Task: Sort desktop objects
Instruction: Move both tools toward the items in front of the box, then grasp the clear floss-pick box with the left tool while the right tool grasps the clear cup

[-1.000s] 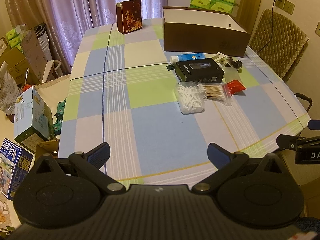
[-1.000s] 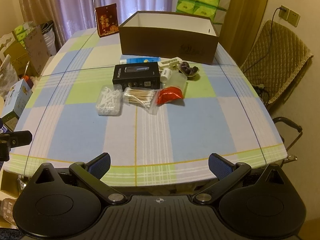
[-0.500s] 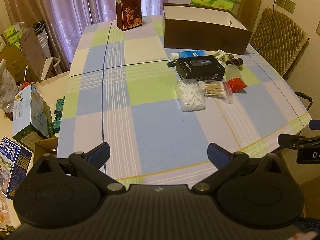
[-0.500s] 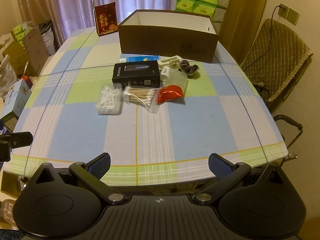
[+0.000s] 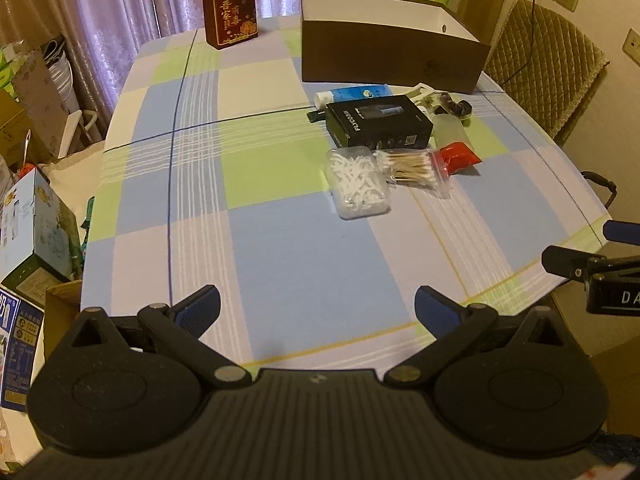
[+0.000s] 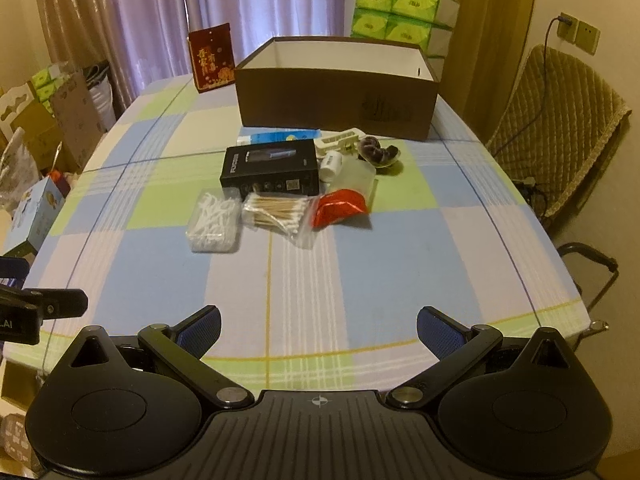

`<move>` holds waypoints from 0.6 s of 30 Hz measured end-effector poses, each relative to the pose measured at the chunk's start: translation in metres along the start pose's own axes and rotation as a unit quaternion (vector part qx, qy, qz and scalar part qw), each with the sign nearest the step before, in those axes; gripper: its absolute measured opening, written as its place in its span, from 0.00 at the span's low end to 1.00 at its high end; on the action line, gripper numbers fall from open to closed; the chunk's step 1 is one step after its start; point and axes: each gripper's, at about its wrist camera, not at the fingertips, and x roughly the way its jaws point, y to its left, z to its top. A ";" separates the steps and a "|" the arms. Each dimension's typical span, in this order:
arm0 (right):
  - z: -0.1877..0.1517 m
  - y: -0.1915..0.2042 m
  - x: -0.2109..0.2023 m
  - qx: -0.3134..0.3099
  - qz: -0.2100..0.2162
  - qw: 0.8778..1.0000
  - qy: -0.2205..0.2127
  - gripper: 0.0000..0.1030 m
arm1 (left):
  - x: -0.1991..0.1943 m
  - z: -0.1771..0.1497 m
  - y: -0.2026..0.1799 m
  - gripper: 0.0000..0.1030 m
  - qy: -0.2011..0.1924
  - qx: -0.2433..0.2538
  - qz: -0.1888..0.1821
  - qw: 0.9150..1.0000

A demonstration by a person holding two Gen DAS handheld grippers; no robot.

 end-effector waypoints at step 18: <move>0.035 -0.059 0.065 0.021 0.009 1.000 0.013 0.98 | 0.064 0.041 -0.023 0.99 0.012 -0.006 0.018 1.000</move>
